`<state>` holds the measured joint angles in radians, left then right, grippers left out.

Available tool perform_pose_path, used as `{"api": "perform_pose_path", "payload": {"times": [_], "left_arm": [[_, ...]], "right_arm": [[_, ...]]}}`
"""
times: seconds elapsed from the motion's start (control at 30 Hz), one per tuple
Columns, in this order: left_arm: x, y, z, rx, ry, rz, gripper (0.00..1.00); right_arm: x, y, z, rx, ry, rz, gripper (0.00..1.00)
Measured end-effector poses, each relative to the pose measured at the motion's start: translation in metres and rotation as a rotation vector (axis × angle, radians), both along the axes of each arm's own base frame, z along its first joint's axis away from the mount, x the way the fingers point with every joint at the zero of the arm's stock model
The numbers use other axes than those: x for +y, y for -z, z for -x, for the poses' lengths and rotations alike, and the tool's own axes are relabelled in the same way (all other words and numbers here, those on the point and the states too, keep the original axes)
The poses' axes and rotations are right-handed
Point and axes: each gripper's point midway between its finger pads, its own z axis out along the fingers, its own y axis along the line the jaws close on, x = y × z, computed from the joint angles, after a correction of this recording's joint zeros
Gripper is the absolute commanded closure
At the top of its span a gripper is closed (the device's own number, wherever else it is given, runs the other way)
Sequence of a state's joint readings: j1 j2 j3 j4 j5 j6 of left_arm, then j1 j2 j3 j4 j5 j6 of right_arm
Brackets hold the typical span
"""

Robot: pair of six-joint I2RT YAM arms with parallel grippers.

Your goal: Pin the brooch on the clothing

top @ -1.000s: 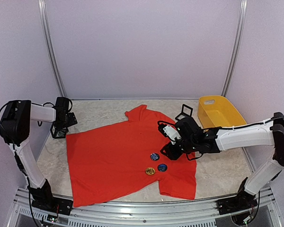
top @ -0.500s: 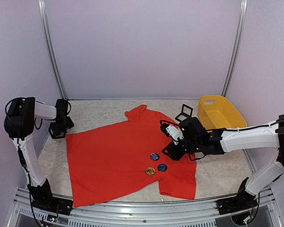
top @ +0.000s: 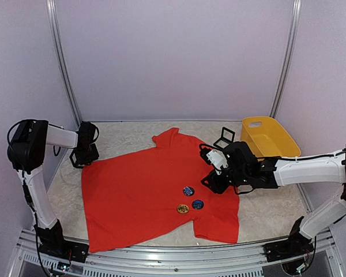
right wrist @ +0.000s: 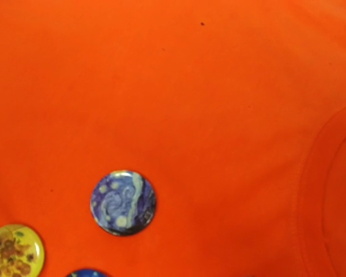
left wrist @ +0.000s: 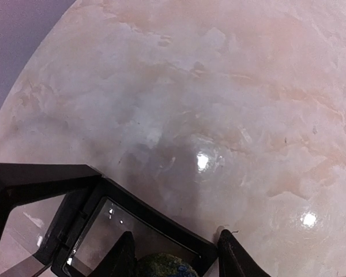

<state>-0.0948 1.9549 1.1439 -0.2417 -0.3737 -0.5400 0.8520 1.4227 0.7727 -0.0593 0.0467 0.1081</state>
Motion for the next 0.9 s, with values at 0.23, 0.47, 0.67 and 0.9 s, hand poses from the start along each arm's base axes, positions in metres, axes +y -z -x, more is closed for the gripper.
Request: {"api": "perform_pose_path", "payload": {"times": [0.23, 0.47, 0.67, 0.9], "left_arm": [[-0.02, -0.001, -0.001, 0.014, 0.072, -0.01, 0.63], [-0.026, -0.008, -0.003, 0.04, 0.12, -0.042, 0.78], [-0.027, -0.011, -0.004, 0.047, 0.135, -0.05, 0.9], [-0.023, -0.017, -0.006, 0.035, 0.13, -0.076, 1.0]], "right_arm": [[-0.003, -0.001, 0.0, -0.007, -0.005, 0.005, 0.52], [-0.002, -0.001, 0.001, -0.007, -0.014, 0.005, 0.52], [-0.001, 0.0, 0.003, -0.004, -0.027, 0.004, 0.52], [0.0, 0.0, 0.004, -0.002, -0.041, 0.004, 0.52]]}}
